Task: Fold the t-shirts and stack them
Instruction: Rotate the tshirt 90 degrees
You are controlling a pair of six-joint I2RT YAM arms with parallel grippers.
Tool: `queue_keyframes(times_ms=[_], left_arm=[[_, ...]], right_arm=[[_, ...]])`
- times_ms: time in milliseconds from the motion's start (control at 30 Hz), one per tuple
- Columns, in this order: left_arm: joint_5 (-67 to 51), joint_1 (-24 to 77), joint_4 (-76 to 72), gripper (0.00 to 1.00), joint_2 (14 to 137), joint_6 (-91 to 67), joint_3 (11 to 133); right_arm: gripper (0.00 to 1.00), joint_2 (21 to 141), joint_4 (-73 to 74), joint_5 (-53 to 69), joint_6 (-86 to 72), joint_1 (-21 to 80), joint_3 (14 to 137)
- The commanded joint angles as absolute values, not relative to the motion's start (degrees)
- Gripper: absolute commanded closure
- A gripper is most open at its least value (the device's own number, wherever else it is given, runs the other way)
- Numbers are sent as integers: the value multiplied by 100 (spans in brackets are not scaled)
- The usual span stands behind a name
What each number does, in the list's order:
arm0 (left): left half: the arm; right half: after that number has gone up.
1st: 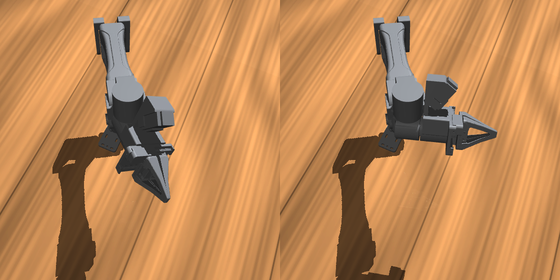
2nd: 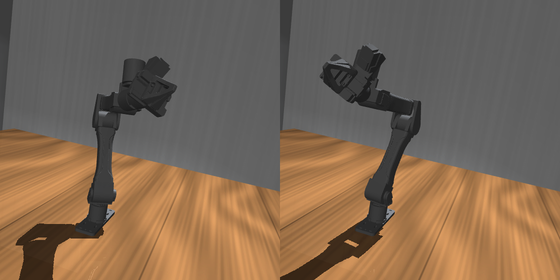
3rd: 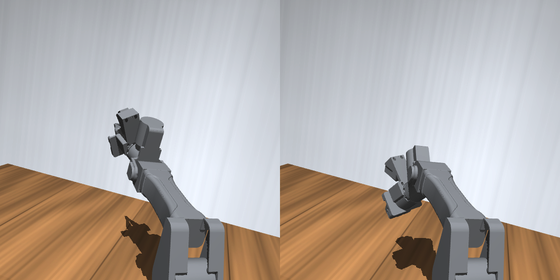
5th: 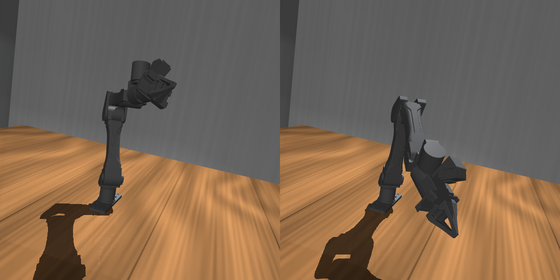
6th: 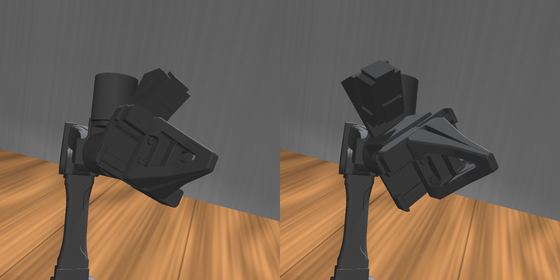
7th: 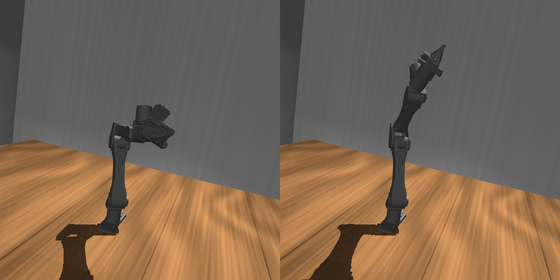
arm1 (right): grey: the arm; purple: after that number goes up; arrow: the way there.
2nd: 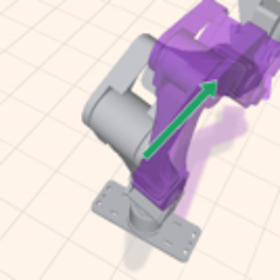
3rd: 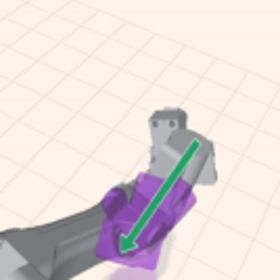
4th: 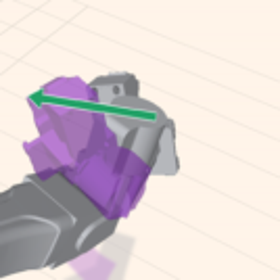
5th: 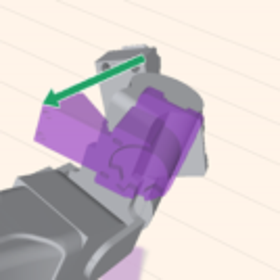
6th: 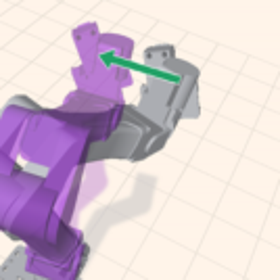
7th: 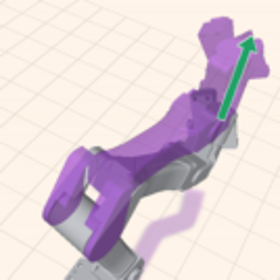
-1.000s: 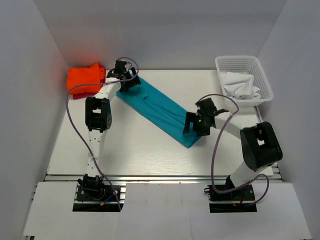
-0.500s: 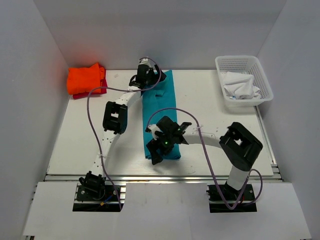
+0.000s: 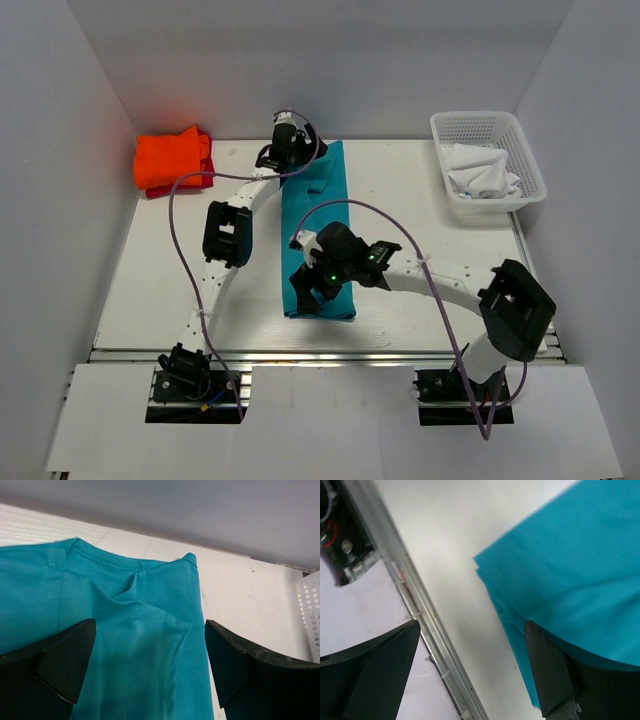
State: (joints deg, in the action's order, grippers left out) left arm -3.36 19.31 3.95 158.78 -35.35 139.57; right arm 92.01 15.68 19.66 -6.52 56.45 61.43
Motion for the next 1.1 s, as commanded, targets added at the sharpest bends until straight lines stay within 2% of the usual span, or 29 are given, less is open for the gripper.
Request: queue_keyframes(times_ms=[0,233,333,433,567,667,800,933,1067], left_arm=[[-238,1898,755,0,14243,-2981,13984],[-307,1898,2195,0,12289,-1970,12711],[-360,1960,2646,0,11174,-2125,11123],[-1,1960,2172,0,9759,-2529,8264],[166,1960,1890,0,8273,-2891,6370],[307,1960,2135,0,7359,-3233,5418],[667,1960,2767,0,6505,-3374,4738],[713,1960,3085,0,5829,-3551,4124],[571,1960,3014,0,5774,-3551,3911]], right_arm=[[10,8607,1424,927,-1246,5564,5881],[10,7787,1292,18,-1960,5169,5117],[10,7673,1353,-325,-2152,4967,4923],[10,7813,1345,-290,-2102,4896,4939],[10,8235,1319,-606,-1837,4931,5361],[10,8577,1117,-361,-1504,4931,5668],[10,9219,1046,-193,-1415,4966,5967],[10,9920,1150,-518,-1310,4983,6283],[10,10116,1362,-746,-1449,5010,6381]])
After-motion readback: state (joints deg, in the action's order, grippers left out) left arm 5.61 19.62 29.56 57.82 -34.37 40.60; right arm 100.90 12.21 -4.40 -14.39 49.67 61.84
